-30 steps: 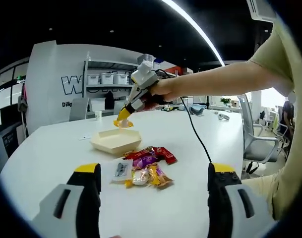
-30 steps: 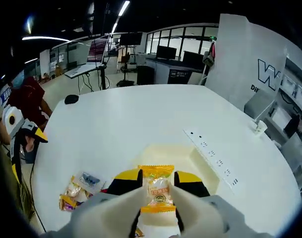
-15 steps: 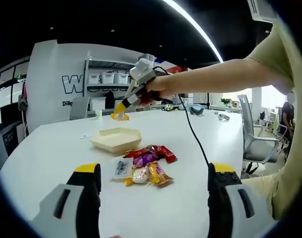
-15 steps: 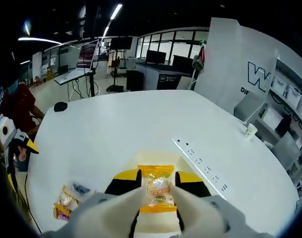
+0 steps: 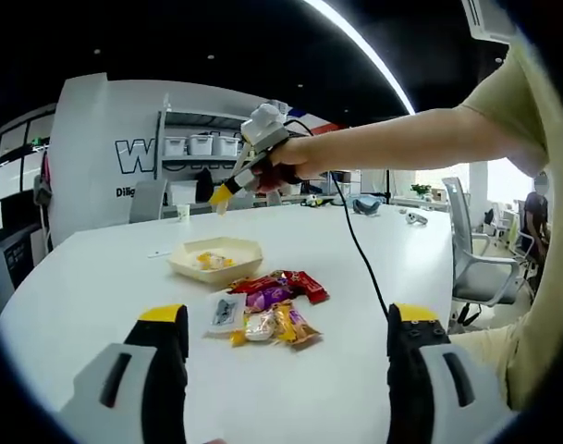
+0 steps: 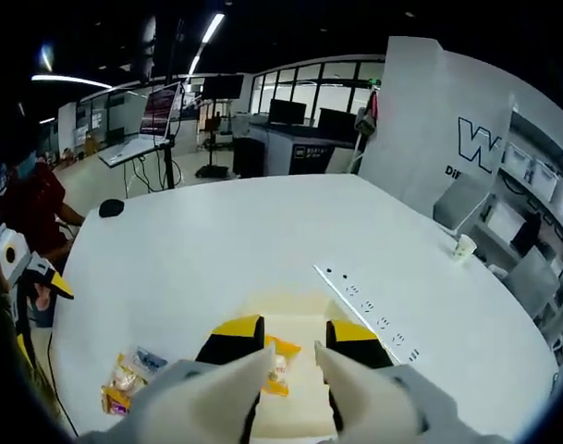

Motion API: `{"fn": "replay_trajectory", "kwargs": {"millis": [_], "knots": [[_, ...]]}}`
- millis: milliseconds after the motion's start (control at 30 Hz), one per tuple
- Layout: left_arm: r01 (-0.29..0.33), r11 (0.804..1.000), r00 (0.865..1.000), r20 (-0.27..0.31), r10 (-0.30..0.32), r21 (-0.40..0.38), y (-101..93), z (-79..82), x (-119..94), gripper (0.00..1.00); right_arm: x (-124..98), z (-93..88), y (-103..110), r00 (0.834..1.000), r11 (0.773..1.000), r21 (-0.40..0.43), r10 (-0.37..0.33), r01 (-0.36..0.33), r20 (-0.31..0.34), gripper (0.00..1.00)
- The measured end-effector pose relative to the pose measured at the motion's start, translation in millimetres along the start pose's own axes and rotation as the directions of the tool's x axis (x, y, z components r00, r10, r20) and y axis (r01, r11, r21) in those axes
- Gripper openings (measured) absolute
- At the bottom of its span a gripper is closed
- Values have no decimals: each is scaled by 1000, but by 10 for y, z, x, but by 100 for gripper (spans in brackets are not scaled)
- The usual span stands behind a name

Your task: Place the target food into the container with the food tongs after gripping and lifting it, then release it inside without dropping or visibly crushing the food.

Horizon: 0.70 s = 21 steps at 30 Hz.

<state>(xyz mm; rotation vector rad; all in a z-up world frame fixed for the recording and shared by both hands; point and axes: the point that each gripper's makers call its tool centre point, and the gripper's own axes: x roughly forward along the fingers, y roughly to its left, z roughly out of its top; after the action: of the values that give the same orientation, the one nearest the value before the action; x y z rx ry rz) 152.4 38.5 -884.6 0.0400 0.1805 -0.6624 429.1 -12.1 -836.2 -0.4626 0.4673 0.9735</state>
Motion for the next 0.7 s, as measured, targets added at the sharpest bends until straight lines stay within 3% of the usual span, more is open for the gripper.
{"fn": "replay_trajectory", "kwargs": {"millis": [700], "knots": [[10, 1000, 1000, -3, -10, 2, -64, -3, 20, 87, -126, -176, 82, 999, 1000, 7, 28, -28, -34, 22]]}}
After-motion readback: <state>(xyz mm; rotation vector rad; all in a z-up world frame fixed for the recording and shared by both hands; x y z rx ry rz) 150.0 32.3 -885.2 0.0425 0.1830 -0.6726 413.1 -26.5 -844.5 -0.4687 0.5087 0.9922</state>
